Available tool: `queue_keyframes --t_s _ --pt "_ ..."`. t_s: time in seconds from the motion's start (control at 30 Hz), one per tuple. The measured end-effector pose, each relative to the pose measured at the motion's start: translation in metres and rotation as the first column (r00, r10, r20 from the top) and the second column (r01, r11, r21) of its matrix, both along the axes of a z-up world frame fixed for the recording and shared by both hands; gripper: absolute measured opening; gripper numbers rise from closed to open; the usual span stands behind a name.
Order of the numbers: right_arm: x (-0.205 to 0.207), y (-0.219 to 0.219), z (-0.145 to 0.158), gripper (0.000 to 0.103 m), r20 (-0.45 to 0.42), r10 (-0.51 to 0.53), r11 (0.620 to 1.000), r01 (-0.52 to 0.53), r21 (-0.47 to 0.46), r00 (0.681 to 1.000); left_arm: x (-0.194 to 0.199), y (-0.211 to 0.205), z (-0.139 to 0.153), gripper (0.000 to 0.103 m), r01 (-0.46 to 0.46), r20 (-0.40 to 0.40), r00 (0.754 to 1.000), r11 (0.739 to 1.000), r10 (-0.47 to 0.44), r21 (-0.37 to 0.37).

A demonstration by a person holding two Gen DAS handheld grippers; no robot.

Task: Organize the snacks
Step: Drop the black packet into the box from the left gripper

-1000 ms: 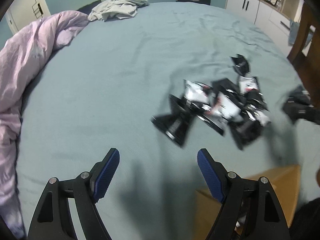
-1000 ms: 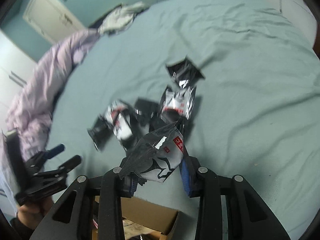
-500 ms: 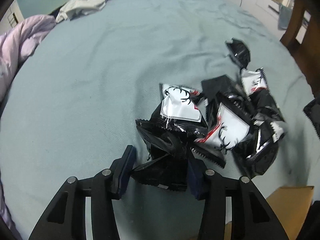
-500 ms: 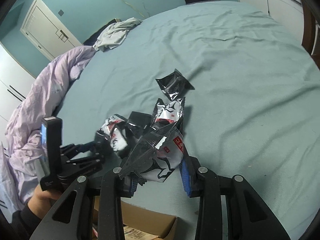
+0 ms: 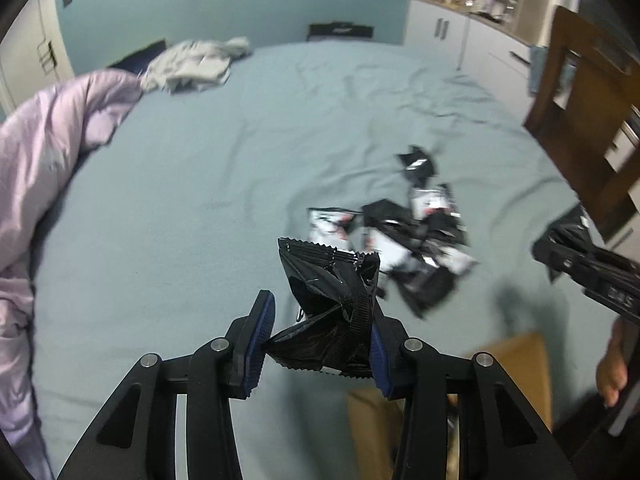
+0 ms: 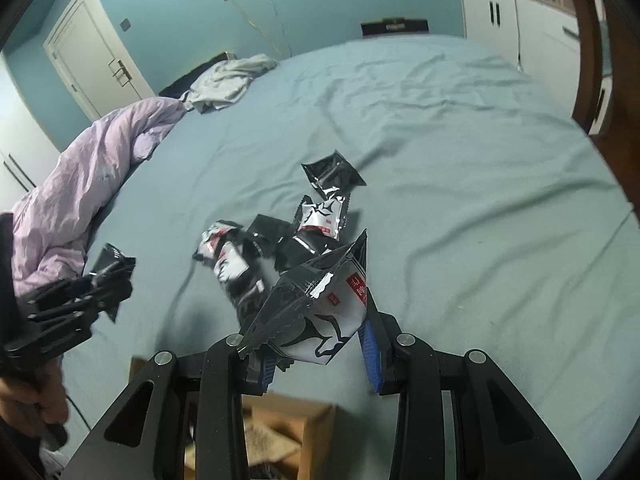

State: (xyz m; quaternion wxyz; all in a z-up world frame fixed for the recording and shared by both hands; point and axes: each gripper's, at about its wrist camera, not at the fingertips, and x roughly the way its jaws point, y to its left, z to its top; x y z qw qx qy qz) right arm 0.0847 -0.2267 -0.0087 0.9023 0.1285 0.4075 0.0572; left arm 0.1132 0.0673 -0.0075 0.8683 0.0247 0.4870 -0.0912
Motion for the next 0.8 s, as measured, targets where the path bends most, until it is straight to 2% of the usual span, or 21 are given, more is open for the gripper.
queue_keyframes --t_s 0.07,0.2,0.33,0.43,0.53,0.63,0.8 --pt "-0.018 0.001 0.011 0.033 0.037 0.008 1.000 -0.008 -0.001 0.999 -0.020 -0.009 0.015 0.042 0.037 0.018 0.999 0.999 -0.038 0.002" --pt "-0.059 -0.002 0.019 0.033 0.083 0.004 0.999 -0.007 0.038 0.997 -0.061 -0.030 0.038 0.042 0.108 0.033 0.994 0.993 -0.107 -0.045" --pt "-0.099 -0.004 0.018 0.033 0.101 -0.005 0.998 -0.001 0.057 0.995 -0.095 -0.048 0.045 0.043 0.167 0.056 0.985 0.985 -0.165 -0.032" --pt "-0.118 -0.011 0.017 0.033 0.110 -0.030 0.995 0.019 0.101 0.994 -0.104 -0.061 0.025 0.043 0.185 -0.015 0.983 0.982 -0.185 -0.030" --pt "-0.127 -0.014 0.014 0.033 0.102 -0.052 0.991 0.039 0.127 0.993 -0.106 -0.082 -0.006 0.043 0.224 -0.087 0.972 0.974 -0.220 0.038" --pt "-0.126 -0.012 0.012 0.033 0.086 -0.055 0.993 0.045 0.109 0.995 -0.105 -0.096 -0.028 0.043 0.253 -0.120 0.963 0.963 -0.241 0.096" --pt "-0.120 -0.010 0.011 0.033 0.064 -0.058 0.994 0.051 0.098 0.996 -0.099 -0.096 -0.047 0.043 0.232 -0.157 0.964 0.967 -0.213 0.109"
